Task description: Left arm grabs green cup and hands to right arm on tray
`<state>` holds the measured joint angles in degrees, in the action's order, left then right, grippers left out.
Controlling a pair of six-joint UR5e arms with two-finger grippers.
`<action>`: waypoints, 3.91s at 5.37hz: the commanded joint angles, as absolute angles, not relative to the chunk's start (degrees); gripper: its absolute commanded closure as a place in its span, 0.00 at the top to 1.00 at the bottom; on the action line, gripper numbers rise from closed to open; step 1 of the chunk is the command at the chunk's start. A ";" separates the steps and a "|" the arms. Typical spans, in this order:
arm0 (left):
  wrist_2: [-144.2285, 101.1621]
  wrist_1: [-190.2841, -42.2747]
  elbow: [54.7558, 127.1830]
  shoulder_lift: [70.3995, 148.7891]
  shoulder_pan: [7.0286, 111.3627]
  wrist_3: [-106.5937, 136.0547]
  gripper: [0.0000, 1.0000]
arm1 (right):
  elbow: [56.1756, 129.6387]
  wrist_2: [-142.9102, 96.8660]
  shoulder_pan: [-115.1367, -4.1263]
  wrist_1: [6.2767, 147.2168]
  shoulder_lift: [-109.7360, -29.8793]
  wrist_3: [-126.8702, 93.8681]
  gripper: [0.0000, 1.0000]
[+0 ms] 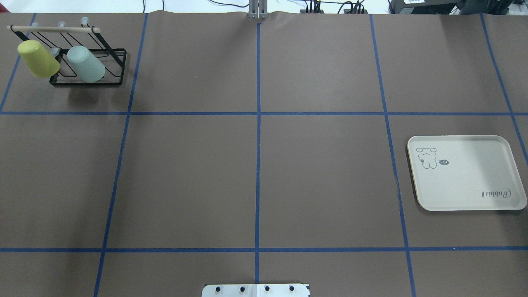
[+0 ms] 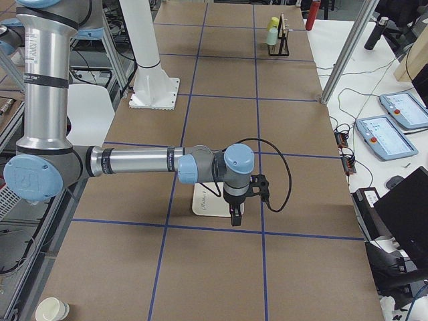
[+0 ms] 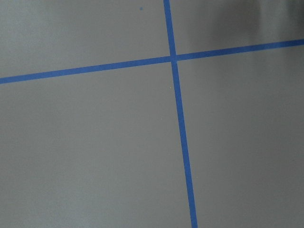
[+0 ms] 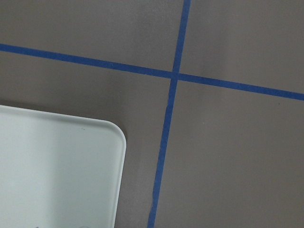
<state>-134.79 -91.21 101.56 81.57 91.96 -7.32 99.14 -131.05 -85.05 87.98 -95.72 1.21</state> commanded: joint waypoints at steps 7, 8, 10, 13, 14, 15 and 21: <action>-134.74 -116.07 76.20 114.14 78.16 17.12 1.00 | 98.88 -131.13 -84.46 87.98 -94.75 1.14 1.00; -134.65 -116.28 75.94 116.34 75.79 20.18 1.00 | 98.79 -131.05 -84.38 87.98 -94.75 1.14 1.00; -118.22 -115.93 78.47 118.91 66.95 31.78 1.00 | 98.79 -131.13 -84.38 87.98 -94.75 1.14 1.00; -116.63 -115.23 80.33 117.26 64.34 35.69 1.00 | 98.79 -131.05 -84.38 87.98 -94.66 0.97 1.00; -116.63 -115.22 80.25 116.38 64.16 35.51 1.00 | 98.79 -131.04 -84.38 87.98 -94.66 0.97 1.00; -116.72 -115.14 80.24 115.67 62.94 35.51 1.00 | 98.79 -131.04 -84.38 87.98 -94.66 0.97 1.00; -116.54 -115.22 79.98 115.14 62.31 35.07 0.91 | 98.79 -131.04 -84.29 87.98 -94.66 0.88 1.00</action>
